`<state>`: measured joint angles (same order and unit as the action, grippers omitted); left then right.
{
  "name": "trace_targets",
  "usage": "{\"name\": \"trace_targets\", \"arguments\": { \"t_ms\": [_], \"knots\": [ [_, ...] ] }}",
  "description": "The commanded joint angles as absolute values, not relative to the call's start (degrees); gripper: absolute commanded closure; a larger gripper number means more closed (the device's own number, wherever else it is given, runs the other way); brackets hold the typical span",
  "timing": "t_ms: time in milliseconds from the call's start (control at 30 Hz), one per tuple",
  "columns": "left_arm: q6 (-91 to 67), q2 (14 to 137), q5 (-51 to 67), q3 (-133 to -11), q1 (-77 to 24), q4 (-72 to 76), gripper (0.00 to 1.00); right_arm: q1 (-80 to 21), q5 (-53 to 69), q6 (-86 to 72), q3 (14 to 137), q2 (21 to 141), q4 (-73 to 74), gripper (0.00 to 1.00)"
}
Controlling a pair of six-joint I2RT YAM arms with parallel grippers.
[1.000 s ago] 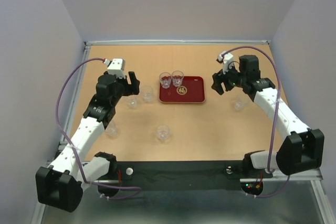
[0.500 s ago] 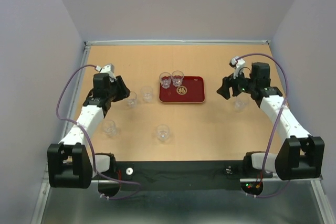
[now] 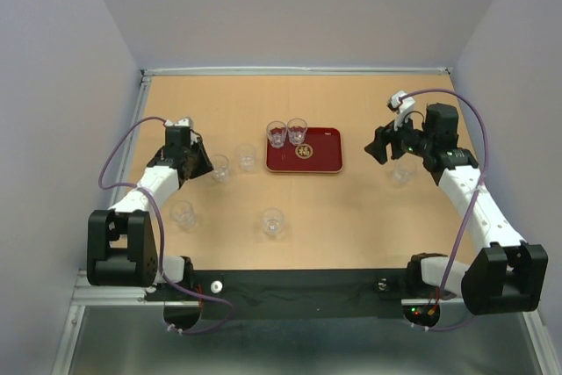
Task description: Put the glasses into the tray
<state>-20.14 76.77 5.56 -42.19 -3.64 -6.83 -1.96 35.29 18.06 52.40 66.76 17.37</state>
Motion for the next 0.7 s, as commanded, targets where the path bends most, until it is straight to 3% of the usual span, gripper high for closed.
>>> {"name": "trace_targets", "arguments": {
  "t_ms": [0, 300, 567, 667],
  "knots": [
    [-20.2, 76.7, 4.5, -44.8, -3.7, -6.5, 0.63, -2.0, 35.0, 18.5, 51.5, 66.1, 14.4, 0.25],
    [-19.9, 76.6, 3.1, -44.7, -5.1, -6.5, 0.76, -2.1, 35.0, 18.8, 51.2, 66.2, 14.2, 0.25],
    [-19.2, 74.1, -1.6, -45.1, -7.5, -7.2, 1.0, -2.0, 34.9, 19.1, 51.1, 66.2, 14.2, 0.25],
    [-19.0, 72.3, -4.5, -45.5, -8.6, -8.0, 1.0, -2.0, 35.0, 19.2, 51.0, 66.1, 14.2, 0.25]
  ]
}}
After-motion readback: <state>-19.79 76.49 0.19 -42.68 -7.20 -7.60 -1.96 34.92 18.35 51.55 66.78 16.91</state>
